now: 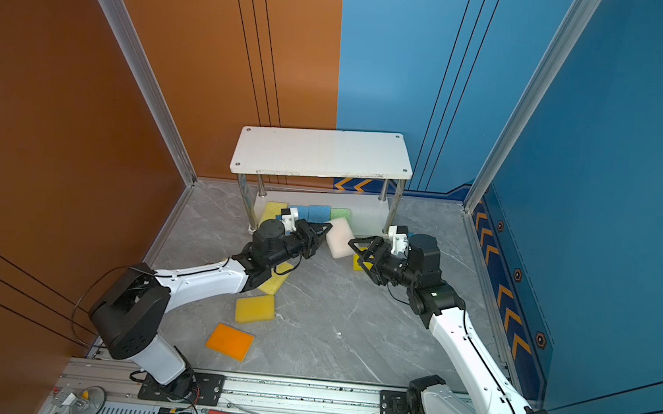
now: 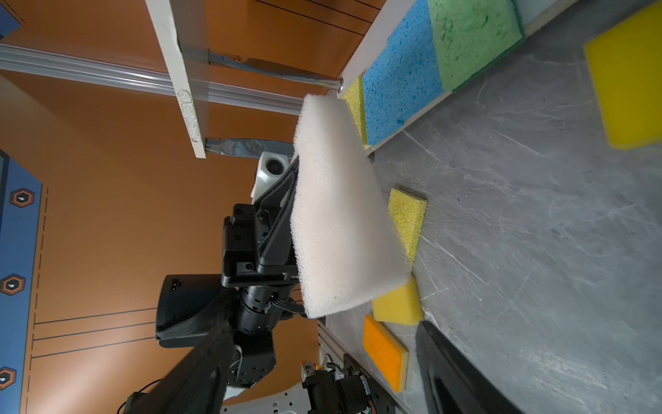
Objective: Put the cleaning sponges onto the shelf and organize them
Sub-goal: 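Grasp the white sponge's edge with the left gripper while the right gripper holds it, then open the left gripper and carry the white sponge with the right gripper toward the shelf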
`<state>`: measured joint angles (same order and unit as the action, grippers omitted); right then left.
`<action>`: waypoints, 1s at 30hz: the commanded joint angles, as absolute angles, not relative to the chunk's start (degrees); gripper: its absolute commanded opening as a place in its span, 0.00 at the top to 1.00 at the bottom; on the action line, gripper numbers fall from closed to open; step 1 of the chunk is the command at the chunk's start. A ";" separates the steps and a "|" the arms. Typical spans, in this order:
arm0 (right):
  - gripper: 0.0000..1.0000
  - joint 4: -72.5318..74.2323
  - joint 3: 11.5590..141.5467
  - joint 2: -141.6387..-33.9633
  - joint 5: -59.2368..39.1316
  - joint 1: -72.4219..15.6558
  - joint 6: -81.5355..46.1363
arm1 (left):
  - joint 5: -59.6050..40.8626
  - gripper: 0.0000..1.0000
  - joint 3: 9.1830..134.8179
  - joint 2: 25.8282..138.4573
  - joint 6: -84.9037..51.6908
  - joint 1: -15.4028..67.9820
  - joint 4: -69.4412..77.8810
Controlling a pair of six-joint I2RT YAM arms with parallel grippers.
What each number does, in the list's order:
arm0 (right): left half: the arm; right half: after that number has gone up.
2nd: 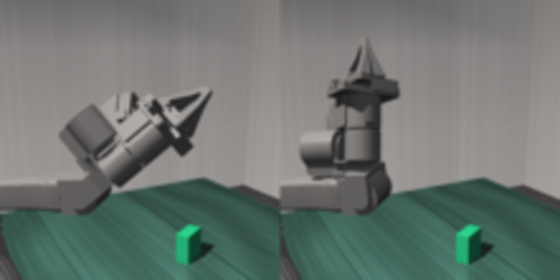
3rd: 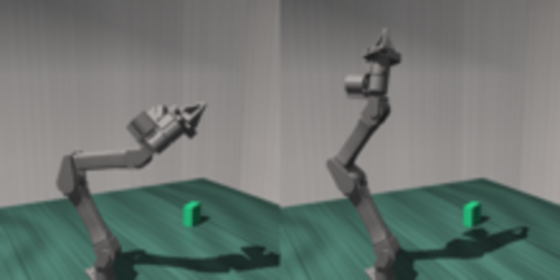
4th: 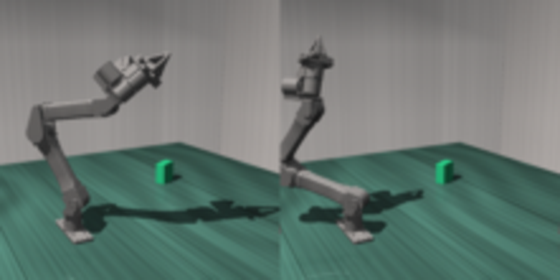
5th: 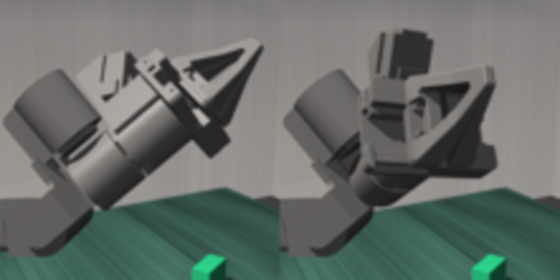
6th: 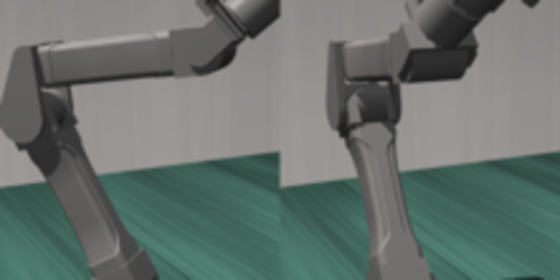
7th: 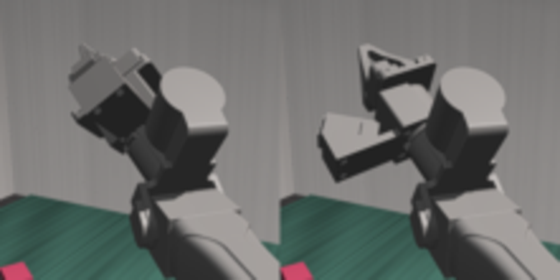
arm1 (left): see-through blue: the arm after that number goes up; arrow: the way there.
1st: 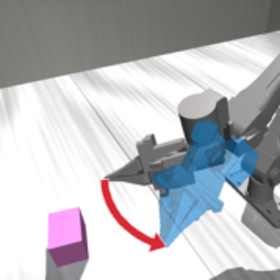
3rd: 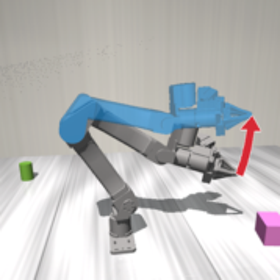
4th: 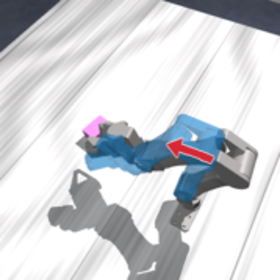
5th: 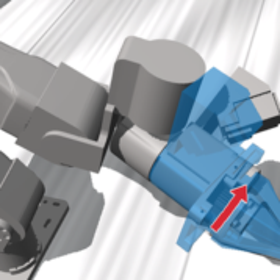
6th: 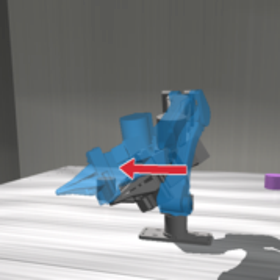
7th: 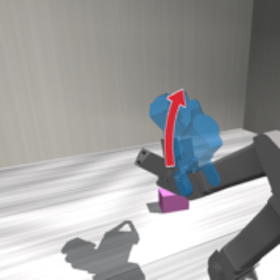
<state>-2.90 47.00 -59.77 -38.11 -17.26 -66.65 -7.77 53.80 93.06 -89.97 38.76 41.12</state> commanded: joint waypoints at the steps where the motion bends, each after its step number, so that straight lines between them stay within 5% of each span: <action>1: 0.21 5.10 46.04 -60.87 -35.12 -18.16 -71.21 | -3.40 0.89 53.48 94.26 -93.76 40.03 47.71; 30: 0.30 1.32 47.38 -65.43 -28.07 -21.69 -71.06 | -3.03 0.89 54.43 95.24 -93.67 41.31 48.89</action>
